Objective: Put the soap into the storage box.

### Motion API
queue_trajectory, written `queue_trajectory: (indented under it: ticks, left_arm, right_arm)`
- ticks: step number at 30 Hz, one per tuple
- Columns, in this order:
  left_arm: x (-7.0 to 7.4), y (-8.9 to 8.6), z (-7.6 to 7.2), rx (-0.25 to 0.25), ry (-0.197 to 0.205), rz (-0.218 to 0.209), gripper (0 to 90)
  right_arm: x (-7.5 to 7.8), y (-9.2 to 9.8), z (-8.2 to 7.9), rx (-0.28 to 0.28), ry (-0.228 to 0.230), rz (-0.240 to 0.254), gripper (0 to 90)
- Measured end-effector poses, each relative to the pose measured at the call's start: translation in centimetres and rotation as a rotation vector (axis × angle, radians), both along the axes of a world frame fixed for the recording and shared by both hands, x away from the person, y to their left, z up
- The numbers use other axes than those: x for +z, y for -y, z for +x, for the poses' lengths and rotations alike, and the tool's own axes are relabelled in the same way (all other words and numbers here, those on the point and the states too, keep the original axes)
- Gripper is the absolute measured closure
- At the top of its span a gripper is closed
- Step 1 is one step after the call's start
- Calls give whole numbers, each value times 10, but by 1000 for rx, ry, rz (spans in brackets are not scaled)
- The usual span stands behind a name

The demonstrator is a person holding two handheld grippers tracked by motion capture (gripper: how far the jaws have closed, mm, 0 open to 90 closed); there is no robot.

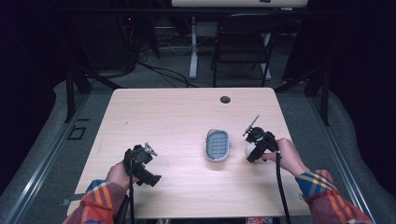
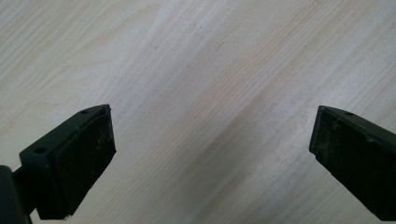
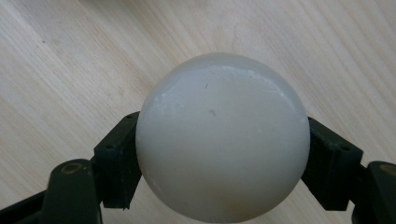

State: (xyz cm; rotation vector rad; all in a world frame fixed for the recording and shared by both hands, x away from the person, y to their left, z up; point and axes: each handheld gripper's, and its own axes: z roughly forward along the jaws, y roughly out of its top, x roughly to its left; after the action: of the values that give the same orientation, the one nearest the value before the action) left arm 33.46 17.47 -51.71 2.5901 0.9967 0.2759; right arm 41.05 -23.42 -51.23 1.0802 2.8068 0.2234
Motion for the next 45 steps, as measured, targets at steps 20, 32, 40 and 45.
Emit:
queue_trajectory:
  ticks: [20,32,40,45]
  left_arm:
    - [0,0,-1,-3,5,0,3]
    - [0,0,0,-3,1,-3,3]
    - [0,0,1,-10,2,-4,3]
    - [0,1,1,-12,-2,-2,3]
  right_arm:
    - [23,-18,10,34,30,9,245]
    - [33,-30,16,54,49,-9,245]
    - [38,-38,21,64,57,6,245]
    - [44,-42,25,66,58,2,245]
